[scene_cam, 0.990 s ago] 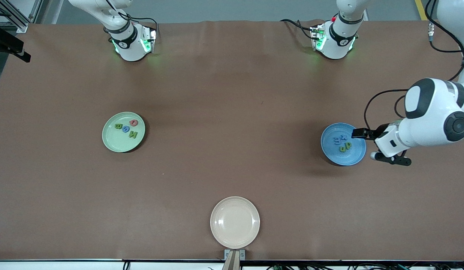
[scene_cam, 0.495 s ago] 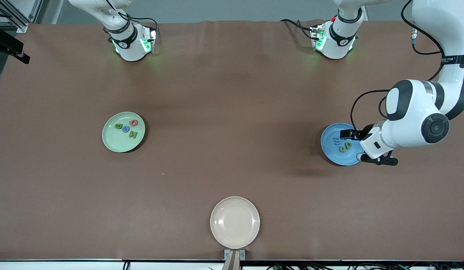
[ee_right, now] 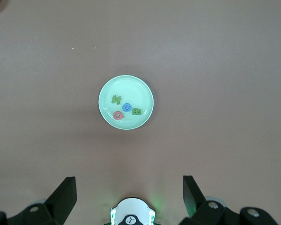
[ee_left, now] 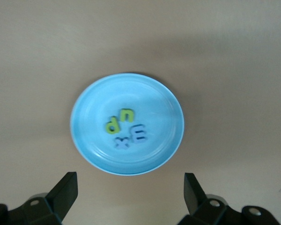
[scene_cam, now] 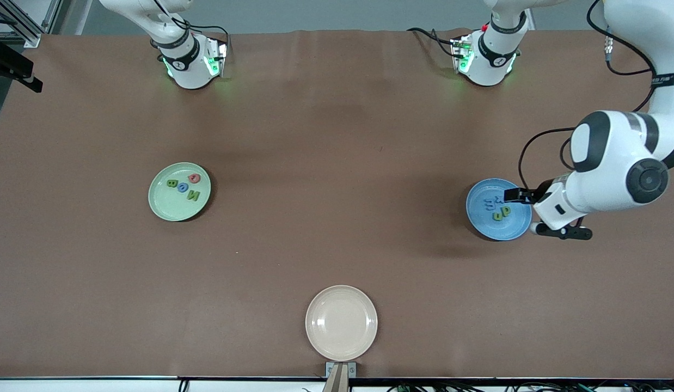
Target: Sort upper and lower case letters into plates
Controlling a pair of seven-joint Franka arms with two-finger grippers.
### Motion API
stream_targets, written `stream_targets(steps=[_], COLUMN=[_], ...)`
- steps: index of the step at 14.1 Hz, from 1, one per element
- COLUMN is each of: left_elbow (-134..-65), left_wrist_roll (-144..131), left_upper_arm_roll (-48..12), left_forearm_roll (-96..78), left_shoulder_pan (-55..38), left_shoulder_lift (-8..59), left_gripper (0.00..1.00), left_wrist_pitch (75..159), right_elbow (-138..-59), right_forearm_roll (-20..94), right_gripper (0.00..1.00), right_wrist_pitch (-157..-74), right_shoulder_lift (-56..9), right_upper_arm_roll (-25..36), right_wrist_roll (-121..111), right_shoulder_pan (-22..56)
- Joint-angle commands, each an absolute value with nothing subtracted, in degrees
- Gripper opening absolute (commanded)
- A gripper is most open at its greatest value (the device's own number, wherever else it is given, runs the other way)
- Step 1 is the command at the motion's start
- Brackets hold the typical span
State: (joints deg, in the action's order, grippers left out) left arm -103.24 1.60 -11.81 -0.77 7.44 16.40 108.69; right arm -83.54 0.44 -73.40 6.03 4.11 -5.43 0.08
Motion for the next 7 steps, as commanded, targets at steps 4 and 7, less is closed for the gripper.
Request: stream_targets(steps=[4, 7], left_elbow=[-103.6, -103.1], left_wrist_roll=[2.7, 2.6], left_upper_arm_roll=[-12.2, -11.7], left_forearm_roll=[-1.0, -1.1], left_shoulder_pan=[10.7, 10.9], left_shoulder_lift=[4.0, -0.6], left_gripper=[1.00, 1.00], left_wrist_pitch=[105.2, 104.0], right_elbow=[-84.3, -84.4], right_forearm_roll=[0.0, 0.4], right_gripper=[1.00, 1.00], right_wrist_pitch=[-72.5, -72.2], right_shoulder_lift=[7.3, 7.3], right_upper_arm_roll=[3.6, 2.7], right_wrist_roll=[-4.0, -2.8], right_shoulder_pan=[0.0, 0.1])
